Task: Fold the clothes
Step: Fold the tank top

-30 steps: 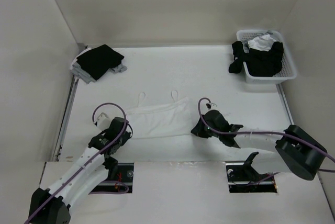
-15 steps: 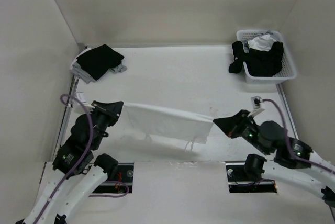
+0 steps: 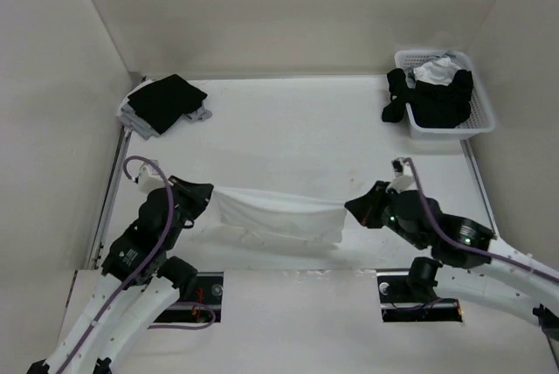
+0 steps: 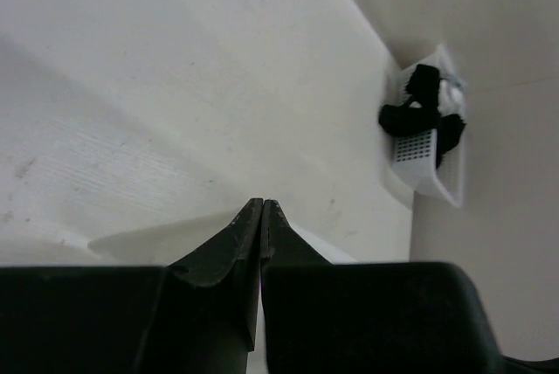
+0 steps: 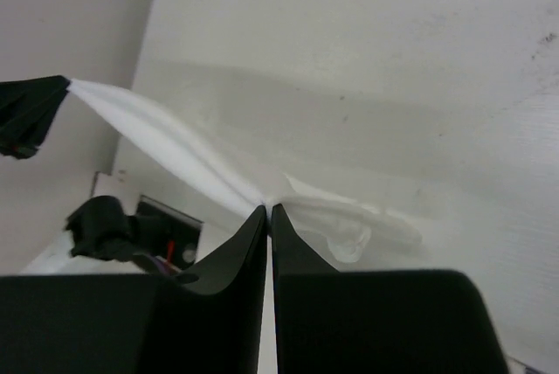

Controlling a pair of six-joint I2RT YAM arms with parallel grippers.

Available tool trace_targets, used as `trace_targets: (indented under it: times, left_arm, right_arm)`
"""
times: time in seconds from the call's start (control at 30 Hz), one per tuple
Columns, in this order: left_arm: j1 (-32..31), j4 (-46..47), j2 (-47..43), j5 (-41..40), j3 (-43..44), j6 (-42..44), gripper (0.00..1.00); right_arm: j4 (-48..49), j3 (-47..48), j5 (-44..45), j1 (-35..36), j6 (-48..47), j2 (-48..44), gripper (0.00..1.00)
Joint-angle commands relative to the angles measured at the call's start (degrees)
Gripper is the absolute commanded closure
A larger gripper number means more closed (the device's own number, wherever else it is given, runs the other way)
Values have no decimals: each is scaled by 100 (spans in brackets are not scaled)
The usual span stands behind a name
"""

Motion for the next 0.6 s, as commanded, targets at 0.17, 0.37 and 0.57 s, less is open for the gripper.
trace_targets:
  times: [0.17,0.37,0.57]
  left_arm:
    - [691,1912,1475,371,-643,322,100]
    - [895,2654,1838,725,6,638,100]
    - [281,2067,838,321,7,779,100]
  right_arm:
    - [2484,-1214,-2532,-2416,-687,1096,93]
    - [2530,-468,-2226,-2586,-1390,1072,93]
    - [1741,-369,-1673,-1831,-1251,246,92]
